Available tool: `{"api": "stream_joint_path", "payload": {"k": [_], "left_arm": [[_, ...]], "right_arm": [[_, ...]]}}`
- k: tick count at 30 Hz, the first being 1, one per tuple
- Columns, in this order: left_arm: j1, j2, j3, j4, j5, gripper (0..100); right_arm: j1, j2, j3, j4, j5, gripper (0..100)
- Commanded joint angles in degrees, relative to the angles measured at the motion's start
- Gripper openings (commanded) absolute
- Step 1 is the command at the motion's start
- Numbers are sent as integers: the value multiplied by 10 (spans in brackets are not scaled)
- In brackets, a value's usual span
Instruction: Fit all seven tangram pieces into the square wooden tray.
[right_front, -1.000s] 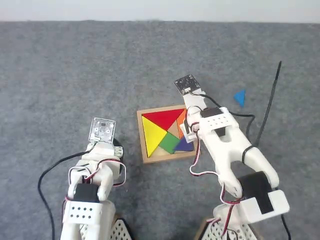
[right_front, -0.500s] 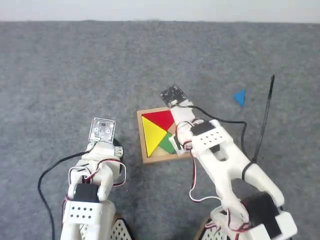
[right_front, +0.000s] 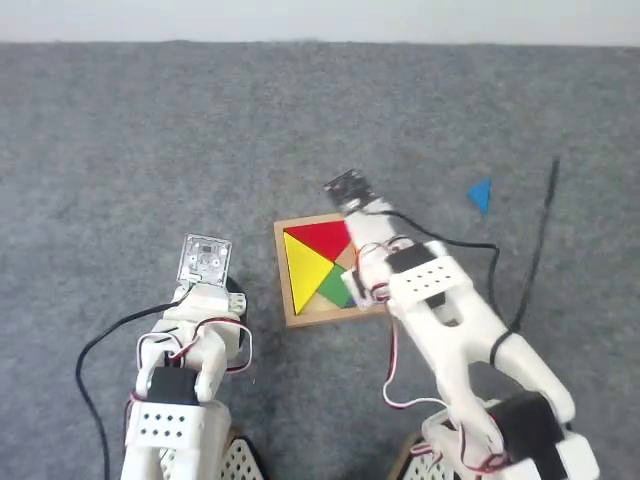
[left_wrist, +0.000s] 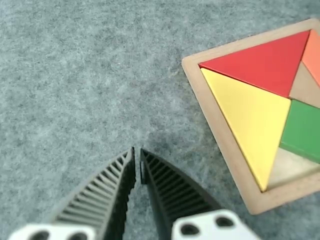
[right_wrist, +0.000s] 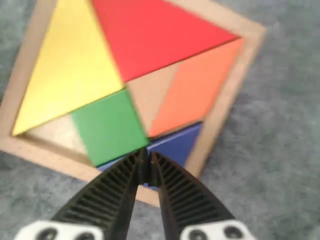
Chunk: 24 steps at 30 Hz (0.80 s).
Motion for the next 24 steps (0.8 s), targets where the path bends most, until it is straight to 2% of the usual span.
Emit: {"api": "stream_joint_path", "payload": {"k": [1, 24], "left_arm": [[-3, -7, -5, 1, 4, 14], [-3, -7, -5, 1, 4, 14]], "right_arm": [[47, -45, -1, 6, 4, 12], [54, -46, 13, 0, 4, 12]]}}
